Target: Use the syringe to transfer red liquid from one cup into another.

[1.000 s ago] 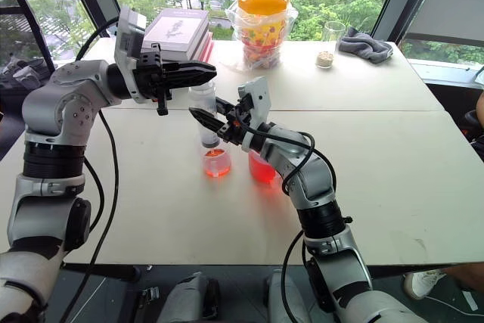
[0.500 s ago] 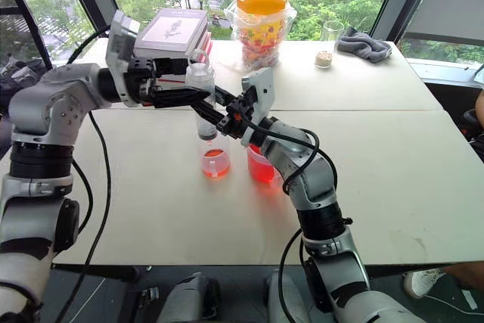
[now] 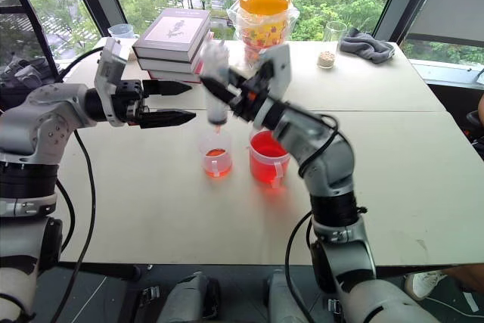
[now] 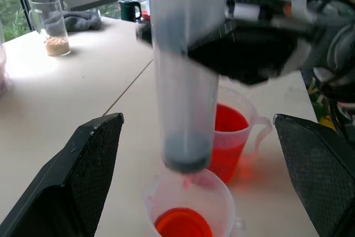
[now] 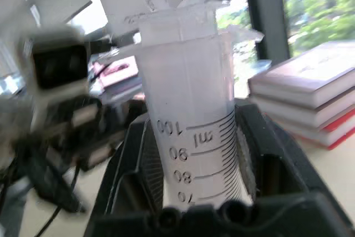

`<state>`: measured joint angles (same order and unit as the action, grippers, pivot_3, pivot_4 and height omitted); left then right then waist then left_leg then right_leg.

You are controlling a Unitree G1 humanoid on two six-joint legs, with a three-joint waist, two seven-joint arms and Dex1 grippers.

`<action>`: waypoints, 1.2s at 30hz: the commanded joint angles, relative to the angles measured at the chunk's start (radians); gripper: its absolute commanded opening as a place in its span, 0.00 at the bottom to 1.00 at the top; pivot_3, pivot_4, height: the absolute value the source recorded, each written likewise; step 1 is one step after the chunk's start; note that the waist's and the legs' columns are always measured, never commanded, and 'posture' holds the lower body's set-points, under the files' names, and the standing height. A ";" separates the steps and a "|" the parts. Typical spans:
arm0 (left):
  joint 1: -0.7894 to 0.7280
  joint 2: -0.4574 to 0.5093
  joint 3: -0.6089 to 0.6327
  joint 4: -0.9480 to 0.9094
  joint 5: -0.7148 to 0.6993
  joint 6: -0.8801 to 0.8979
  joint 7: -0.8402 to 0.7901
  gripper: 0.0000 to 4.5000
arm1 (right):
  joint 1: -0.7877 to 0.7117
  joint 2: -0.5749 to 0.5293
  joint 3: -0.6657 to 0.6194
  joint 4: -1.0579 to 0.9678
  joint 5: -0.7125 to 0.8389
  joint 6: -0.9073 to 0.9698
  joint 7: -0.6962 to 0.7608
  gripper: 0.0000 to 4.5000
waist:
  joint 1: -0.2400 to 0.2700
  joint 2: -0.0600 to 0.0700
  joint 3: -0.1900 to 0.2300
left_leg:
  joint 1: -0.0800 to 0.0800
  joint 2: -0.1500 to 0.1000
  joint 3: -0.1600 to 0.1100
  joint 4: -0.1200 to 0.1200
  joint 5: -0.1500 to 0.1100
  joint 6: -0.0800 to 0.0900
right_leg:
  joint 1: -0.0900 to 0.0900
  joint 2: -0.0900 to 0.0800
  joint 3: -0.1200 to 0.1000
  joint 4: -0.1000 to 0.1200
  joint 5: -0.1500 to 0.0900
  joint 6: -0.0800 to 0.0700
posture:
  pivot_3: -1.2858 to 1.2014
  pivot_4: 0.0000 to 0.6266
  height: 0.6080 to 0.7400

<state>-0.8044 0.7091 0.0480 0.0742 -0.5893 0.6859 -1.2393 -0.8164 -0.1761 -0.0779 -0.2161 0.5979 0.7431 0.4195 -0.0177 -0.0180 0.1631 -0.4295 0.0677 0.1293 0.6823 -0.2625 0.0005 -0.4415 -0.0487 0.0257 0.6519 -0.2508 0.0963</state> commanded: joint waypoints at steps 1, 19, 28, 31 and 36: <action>0.004 0.001 -0.001 -0.039 -0.001 -0.026 -0.005 0.99 | -0.158 -0.049 -0.214 -0.031 0.169 0.228 -0.204 0.31 | 0.000 0.000 0.000 | 0.000 0.000 0.000 0.000 0.000 0.000 | 0.000 0.000 0.000 0.000 0.000 0.000 | 0.52 0.24 1.00; 0.079 -0.084 -0.040 -0.087 0.005 -0.095 0.021 0.99 | -0.229 -0.708 -0.008 0.485 0.313 0.871 -0.235 0.31 | -0.018 0.000 0.000 | -0.002 -0.001 0.002 -0.003 -0.002 0.004 | -0.002 -0.002 0.001 -0.005 -0.001 -0.003 | 0.52 0.24 1.00; 0.110 -0.076 -0.036 -0.159 -0.014 -0.060 0.061 0.99 | -0.141 -0.611 0.026 0.673 0.154 0.866 -0.216 0.31 | -0.024 0.000 0.000 | -0.002 -0.001 0.002 -0.001 -0.002 0.004 | -0.002 -0.002 0.002 -0.005 0.000 0.000 | 0.52 0.24 1.00; 0.118 -0.073 -0.032 -0.179 -0.020 -0.045 0.069 0.99 | -0.123 -0.583 0.034 0.685 0.105 0.858 -0.192 0.31 | -0.025 0.000 0.000 | -0.003 -0.001 0.002 -0.002 -0.002 0.004 | -0.002 -0.002 0.002 -0.005 0.000 0.000 | 0.52 0.24 1.00; 0.131 -0.065 -0.023 -0.214 -0.049 -0.005 0.083 1.00 | -0.115 -0.556 0.015 0.676 0.049 0.859 -0.153 0.69 | -0.024 0.000 0.000 | -0.003 -0.001 0.002 -0.002 -0.002 0.004 | -0.001 -0.001 0.002 -0.005 0.000 0.000 | 0.52 0.24 1.00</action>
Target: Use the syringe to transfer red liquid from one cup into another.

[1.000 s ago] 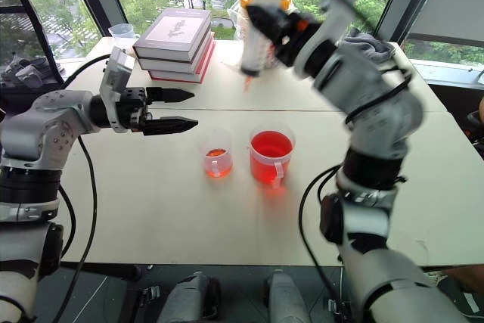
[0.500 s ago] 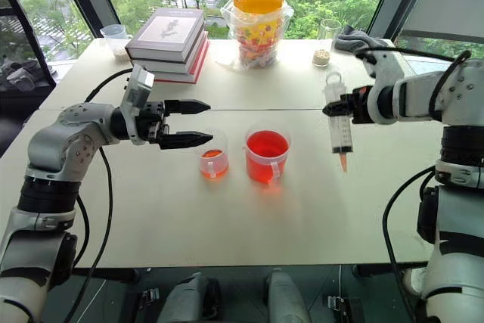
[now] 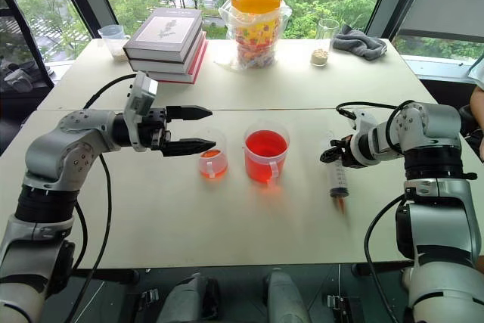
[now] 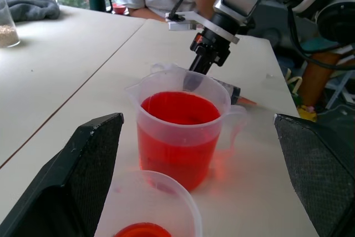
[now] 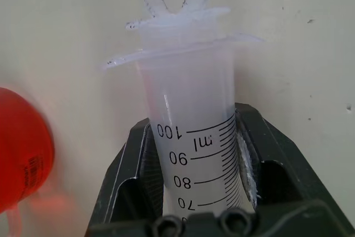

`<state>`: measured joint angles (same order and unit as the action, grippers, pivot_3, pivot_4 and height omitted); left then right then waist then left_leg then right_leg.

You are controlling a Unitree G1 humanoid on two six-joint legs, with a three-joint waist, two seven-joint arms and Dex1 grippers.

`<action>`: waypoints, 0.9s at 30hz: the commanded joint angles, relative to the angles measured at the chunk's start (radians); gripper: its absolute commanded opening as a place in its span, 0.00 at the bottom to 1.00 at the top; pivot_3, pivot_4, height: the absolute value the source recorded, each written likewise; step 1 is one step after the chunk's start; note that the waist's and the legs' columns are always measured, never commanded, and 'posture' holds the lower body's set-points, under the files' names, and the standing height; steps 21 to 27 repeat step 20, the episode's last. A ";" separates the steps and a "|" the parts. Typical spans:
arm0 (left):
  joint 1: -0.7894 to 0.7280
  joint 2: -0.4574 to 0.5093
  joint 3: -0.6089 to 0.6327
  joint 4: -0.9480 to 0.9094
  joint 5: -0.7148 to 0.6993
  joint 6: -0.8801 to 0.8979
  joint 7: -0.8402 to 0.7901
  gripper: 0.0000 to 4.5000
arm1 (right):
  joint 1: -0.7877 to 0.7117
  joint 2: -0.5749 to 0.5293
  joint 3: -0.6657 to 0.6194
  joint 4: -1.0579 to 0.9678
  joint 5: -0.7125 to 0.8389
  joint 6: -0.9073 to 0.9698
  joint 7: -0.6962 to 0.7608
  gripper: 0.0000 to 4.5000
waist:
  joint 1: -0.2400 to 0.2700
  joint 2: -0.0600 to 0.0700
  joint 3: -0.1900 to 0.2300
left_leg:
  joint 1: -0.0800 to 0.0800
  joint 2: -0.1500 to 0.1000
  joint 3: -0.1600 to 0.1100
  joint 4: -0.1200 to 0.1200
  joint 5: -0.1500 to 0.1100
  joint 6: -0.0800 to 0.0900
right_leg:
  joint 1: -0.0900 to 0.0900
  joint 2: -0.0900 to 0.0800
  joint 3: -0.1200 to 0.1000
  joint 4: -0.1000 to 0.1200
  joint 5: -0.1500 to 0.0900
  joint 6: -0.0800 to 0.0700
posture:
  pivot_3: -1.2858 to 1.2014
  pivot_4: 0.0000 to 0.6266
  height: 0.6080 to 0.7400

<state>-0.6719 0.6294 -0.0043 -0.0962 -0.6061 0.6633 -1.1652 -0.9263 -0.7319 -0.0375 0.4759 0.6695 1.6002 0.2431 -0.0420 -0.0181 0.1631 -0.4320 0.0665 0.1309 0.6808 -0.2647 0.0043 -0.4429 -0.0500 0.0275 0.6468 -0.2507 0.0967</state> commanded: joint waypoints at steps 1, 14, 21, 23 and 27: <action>-0.001 0.015 0.033 -0.047 -0.039 0.026 0.012 1.00 | -0.007 0.000 -0.032 -0.024 -0.028 0.005 0.031 0.80 | 0.000 0.000 0.000 | 0.000 0.000 0.000 0.000 0.000 0.000 | 0.000 0.000 0.000 0.000 0.000 0.000 | 0.52 0.24 1.00; -0.003 0.063 0.036 -0.044 -0.061 0.056 0.000 1.00 | 0.210 -0.255 -0.228 -0.712 0.196 0.014 0.258 0.99 | 0.013 0.000 0.000 | -0.002 0.000 -0.001 -0.001 0.000 0.000 | -0.001 0.000 -0.001 -0.001 0.000 0.000 | 0.52 0.24 1.00; -0.006 0.090 0.044 -0.035 -0.073 0.078 -0.001 1.00 | 0.361 -0.325 -0.425 -0.985 0.296 -0.037 0.362 0.99 | 0.021 0.000 0.000 | -0.001 0.000 -0.003 0.000 0.000 0.000 | 0.000 0.000 -0.001 -0.001 -0.002 -0.002 | 0.52 0.24 1.00; -0.006 0.090 0.044 -0.035 -0.073 0.078 -0.001 1.00 | 0.361 -0.325 -0.425 -0.985 0.296 -0.037 0.362 0.99 | 0.021 0.000 0.000 | -0.001 0.000 -0.003 0.000 0.000 0.000 | 0.000 0.000 -0.001 -0.001 -0.002 -0.002 | 0.52 0.24 1.00; -0.006 0.090 0.044 -0.035 -0.073 0.078 -0.001 1.00 | 0.361 -0.325 -0.425 -0.985 0.296 -0.037 0.362 0.99 | 0.021 0.000 0.000 | -0.001 0.000 -0.003 0.000 0.000 0.000 | 0.000 0.000 -0.001 -0.001 -0.002 -0.002 | 0.52 0.24 1.00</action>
